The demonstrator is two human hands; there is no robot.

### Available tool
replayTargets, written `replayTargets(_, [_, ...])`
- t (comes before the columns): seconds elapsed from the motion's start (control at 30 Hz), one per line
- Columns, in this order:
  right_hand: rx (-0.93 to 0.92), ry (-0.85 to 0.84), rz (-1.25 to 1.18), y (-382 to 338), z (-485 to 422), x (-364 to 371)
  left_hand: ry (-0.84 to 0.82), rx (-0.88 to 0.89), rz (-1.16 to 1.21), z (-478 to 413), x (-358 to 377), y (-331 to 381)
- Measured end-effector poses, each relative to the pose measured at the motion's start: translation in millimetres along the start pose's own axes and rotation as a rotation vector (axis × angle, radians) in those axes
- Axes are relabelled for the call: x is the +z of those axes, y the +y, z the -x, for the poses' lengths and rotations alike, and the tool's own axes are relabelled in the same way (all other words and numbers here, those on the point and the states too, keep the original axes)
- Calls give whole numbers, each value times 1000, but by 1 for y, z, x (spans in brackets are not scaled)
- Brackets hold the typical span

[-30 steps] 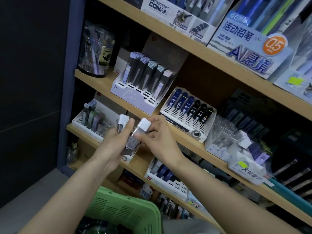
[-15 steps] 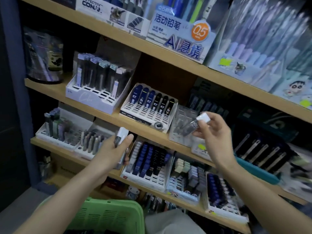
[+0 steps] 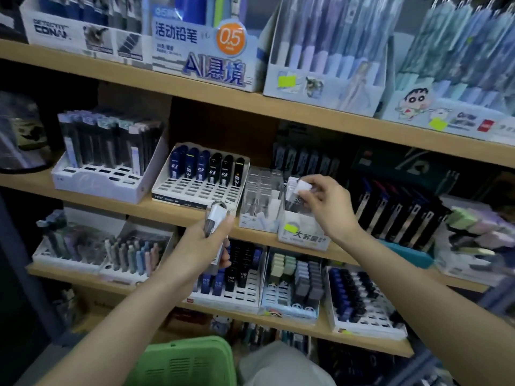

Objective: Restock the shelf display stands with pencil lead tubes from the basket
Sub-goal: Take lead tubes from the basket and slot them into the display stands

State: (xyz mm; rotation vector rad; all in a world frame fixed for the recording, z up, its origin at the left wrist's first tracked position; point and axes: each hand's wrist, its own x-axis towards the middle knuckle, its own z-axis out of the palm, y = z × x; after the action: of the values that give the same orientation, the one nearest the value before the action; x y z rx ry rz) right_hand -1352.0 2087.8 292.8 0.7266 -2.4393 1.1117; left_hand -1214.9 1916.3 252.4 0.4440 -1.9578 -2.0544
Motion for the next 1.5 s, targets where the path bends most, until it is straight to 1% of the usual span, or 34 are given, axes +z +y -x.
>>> replayTargets(0.13, [-50,-31,85,6,-3,6,-13,-19,-41,1,11,5])
replayTargets(0.33, [-37,-5,30,9,-2,13,-64,-37,13,4,28,7])
replayTargets(0.43, [-59,33,166,10,-1,12,-88,-59,54,3,36,7])
replayTargets(0.57, [-58,-2,276,4,-1,7,-104,-99,116,3,43,4])
replayTargets(0.6, [-81,8,261,1,2,6,-100,-107,133,3,44,3])
replayTargets(0.67, [-136,18,113,-10,13,4,-90,-130,195,3,47,3])
replayTargets(0.7, [-145,-35,17,-17,20,3,-82,-146,238,4,48,3])
replayTargets(0.73, [-143,-135,-61,-23,28,3,-70,-162,279,4,49,4])
replayTargets(0.8, [-129,-356,-113,-32,43,4,-46,-187,328,3,52,4])
replayTargets(0.83, [-121,-423,-121,-35,49,5,-38,-194,325,3,53,4])
replayTargets(0.9, [-84,-458,-145,-37,55,5,-39,-191,279,4,56,2])
replayTargets(1.0, [24,-478,-171,-36,55,4,-36,-149,223,4,60,-2])
replayTargets(1.1, [99,-511,-305,-35,56,4,-9,-137,207,4,61,-2])
replayTargets(1.17, [128,-476,-416,-35,55,-1,19,-147,202,3,58,-1])
replayTargets(1.2, [140,-430,-475,-35,51,-6,32,-145,181,2,55,-2])
replayTargets(1.27, [129,-264,-521,-33,40,-19,44,-131,156,0,49,-3])
replayTargets(1.33, [72,-68,-422,-26,25,-29,37,-129,173,-1,44,-3])
replayTargets(1.37, [38,0,-348,-22,18,-31,29,-132,179,-1,43,-4])
replayTargets(1.43, [-18,54,-223,-12,8,-31,11,-131,184,-1,42,-4])
replayTargets(1.5, [-60,43,-166,-6,2,-28,-12,-123,190,0,44,-4])
